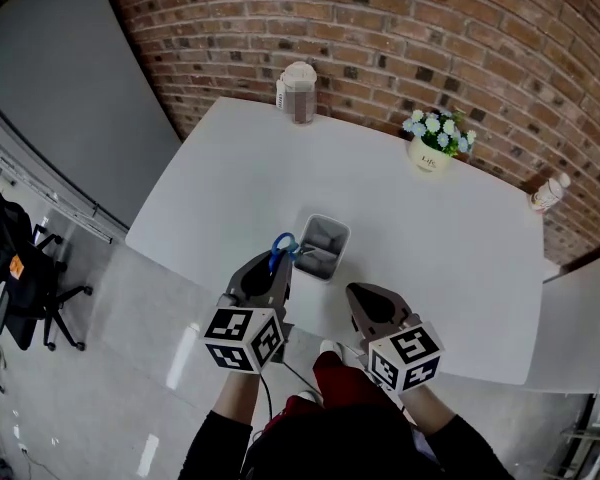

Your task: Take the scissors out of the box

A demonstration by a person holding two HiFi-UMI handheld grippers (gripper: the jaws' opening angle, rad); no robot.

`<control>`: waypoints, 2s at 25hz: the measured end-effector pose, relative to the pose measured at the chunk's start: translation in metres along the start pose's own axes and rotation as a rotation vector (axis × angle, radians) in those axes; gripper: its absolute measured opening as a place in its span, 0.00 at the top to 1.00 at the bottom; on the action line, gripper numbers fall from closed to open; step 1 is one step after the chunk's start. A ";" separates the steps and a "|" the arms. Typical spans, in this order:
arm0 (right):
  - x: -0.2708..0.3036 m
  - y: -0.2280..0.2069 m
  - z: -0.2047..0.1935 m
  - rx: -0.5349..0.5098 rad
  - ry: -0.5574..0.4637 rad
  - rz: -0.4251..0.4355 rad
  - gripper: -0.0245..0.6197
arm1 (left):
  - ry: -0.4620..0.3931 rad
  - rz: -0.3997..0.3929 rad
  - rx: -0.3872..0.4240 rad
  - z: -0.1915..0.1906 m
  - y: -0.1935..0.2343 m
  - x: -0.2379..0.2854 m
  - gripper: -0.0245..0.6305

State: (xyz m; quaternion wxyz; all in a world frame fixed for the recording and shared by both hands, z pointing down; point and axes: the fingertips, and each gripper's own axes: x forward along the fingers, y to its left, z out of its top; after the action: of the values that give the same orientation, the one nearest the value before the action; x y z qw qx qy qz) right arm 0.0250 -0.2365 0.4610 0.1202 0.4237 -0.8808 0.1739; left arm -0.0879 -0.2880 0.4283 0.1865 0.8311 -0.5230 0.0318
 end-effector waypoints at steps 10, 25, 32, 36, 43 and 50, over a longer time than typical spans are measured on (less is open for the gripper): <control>-0.005 0.024 0.000 -0.025 -0.005 0.032 0.95 | -0.028 0.026 -0.006 0.004 0.004 -0.031 0.89; -0.009 0.063 -0.003 -0.046 -0.020 0.067 0.95 | -0.054 0.089 -0.009 0.003 0.024 -0.088 0.89; -0.010 0.083 -0.004 -0.064 -0.030 0.089 0.95 | -0.061 0.116 -0.014 -0.003 0.031 -0.114 0.89; -0.013 0.095 -0.006 -0.070 -0.029 0.102 0.95 | -0.065 0.132 -0.017 -0.007 0.033 -0.129 0.89; -0.016 0.116 -0.008 -0.084 -0.030 0.129 0.95 | -0.063 0.167 -0.019 -0.014 0.040 -0.156 0.89; -0.020 0.132 -0.016 -0.092 -0.024 0.142 0.95 | -0.048 0.195 -0.015 -0.027 0.046 -0.179 0.89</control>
State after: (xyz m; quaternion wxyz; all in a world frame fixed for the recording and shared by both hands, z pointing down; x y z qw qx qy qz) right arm -0.0655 -0.1389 0.4417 0.1164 0.3561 -0.9171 0.1364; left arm -0.2053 -0.1433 0.4217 0.1761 0.7754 -0.6058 0.0259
